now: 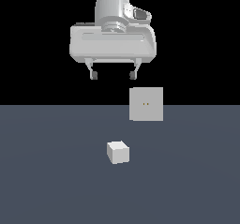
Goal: Plug the charger into the wall socket.
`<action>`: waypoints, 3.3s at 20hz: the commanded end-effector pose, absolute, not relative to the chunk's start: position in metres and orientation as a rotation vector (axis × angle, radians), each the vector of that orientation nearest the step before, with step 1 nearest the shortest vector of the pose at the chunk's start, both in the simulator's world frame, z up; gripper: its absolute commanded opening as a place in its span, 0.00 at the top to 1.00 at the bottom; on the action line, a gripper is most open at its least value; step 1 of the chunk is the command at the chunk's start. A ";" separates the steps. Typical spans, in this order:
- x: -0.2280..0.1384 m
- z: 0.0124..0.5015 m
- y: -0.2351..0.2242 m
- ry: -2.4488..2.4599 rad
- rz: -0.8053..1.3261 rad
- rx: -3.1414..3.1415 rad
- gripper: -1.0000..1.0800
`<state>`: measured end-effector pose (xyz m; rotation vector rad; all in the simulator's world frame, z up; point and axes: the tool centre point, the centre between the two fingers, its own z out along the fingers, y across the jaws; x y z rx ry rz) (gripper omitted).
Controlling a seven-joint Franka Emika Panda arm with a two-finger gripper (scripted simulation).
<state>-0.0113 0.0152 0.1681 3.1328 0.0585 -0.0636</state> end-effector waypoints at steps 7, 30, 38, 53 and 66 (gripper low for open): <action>-0.014 0.165 0.015 0.072 -0.048 3.134 0.04; -0.058 0.108 0.010 0.336 0.259 3.135 0.04; -0.071 0.082 0.007 0.440 0.380 3.123 0.04; -0.077 0.063 0.005 0.513 0.461 3.114 0.04; -0.078 0.024 0.005 0.516 0.462 3.113 0.04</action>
